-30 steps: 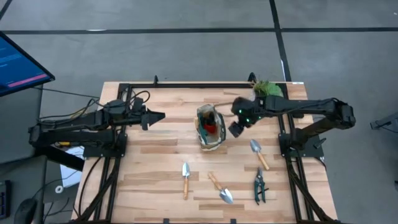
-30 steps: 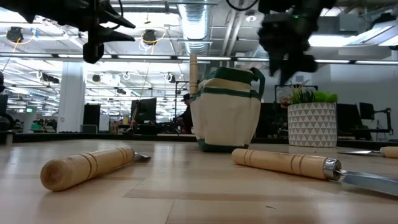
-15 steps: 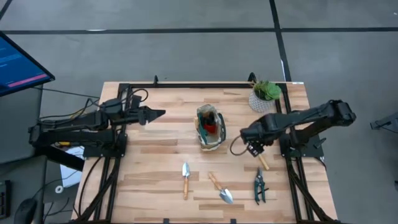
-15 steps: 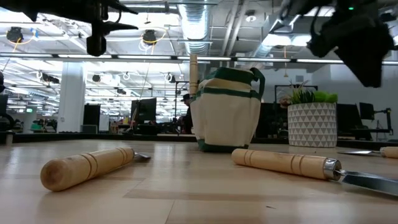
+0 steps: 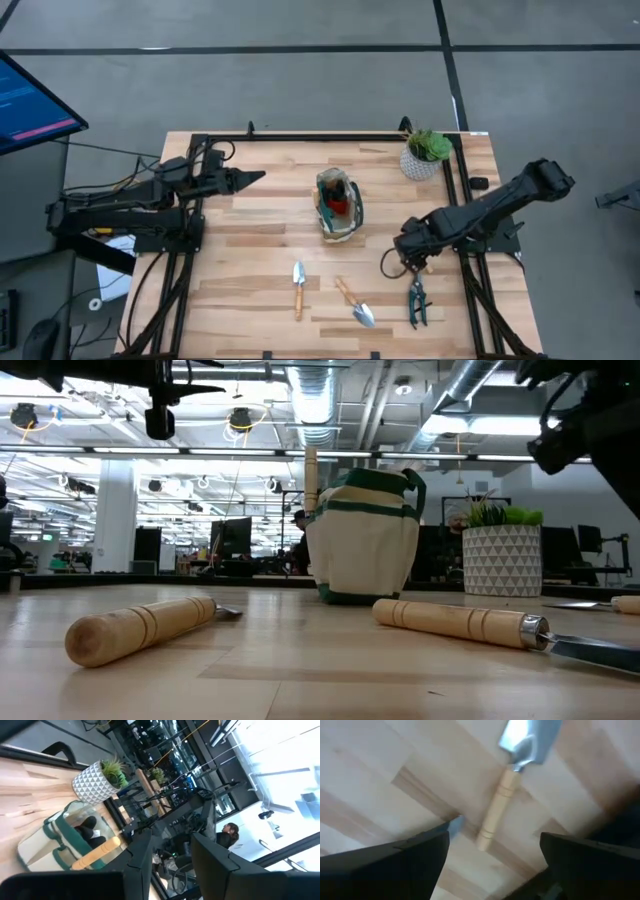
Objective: Pick & Place Garden tools in Gardening bag
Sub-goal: Put the brown trowel into the gardening bag
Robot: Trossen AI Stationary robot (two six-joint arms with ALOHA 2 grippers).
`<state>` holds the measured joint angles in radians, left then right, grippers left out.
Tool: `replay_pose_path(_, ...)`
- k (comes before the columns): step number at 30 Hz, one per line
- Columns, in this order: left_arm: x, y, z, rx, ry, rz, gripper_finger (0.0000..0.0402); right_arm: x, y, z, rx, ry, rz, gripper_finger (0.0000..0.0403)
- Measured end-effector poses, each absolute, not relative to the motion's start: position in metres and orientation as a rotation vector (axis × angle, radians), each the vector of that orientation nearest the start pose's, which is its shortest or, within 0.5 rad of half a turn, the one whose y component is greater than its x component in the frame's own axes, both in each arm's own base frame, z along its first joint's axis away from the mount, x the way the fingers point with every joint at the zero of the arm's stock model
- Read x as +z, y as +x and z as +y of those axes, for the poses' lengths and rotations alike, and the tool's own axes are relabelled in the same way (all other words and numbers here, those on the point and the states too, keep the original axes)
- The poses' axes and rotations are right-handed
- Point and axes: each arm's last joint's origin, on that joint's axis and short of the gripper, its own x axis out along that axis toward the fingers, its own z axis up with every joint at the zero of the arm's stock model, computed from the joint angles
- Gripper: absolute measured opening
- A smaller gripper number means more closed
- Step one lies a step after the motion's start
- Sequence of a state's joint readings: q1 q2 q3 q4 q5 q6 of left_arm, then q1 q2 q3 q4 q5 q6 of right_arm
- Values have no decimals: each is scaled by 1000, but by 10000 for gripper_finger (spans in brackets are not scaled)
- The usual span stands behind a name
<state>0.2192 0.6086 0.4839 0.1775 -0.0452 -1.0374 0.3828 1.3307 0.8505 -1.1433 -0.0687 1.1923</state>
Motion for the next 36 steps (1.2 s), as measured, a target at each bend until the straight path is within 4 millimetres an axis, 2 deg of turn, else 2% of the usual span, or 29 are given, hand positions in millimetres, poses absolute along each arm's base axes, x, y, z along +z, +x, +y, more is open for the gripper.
replay_pose_path(4, 293, 146, 34, 191, -1022, -223, 102, 204, 175, 77, -524, 676, 1496, 305)
replay_pose_path(7, 296, 146, 34, 175, -1018, -261, 102, 216, 185, 79, -344, 710, 1320, 305)
replay_pose_path(9, 297, 146, 34, 179, -1018, -267, 102, 221, 195, 78, -287, 756, 1228, 305)
replay_pose_path(14, 298, 145, 35, 195, -1028, -291, 102, 210, 217, 74, -297, 791, 1182, 304)
replay_pose_path(21, 299, 146, 34, 175, -1034, -294, 102, 190, 264, 79, -289, 814, 1276, 304)
replay_pose_path(30, 300, 146, 32, 98, -1029, -267, 102, 196, 330, 115, -279, 812, 1261, 304)
replay_pose_path(36, 302, 144, 31, 51, -1023, -263, 102, 177, 365, 136, -299, 767, 1326, 304)
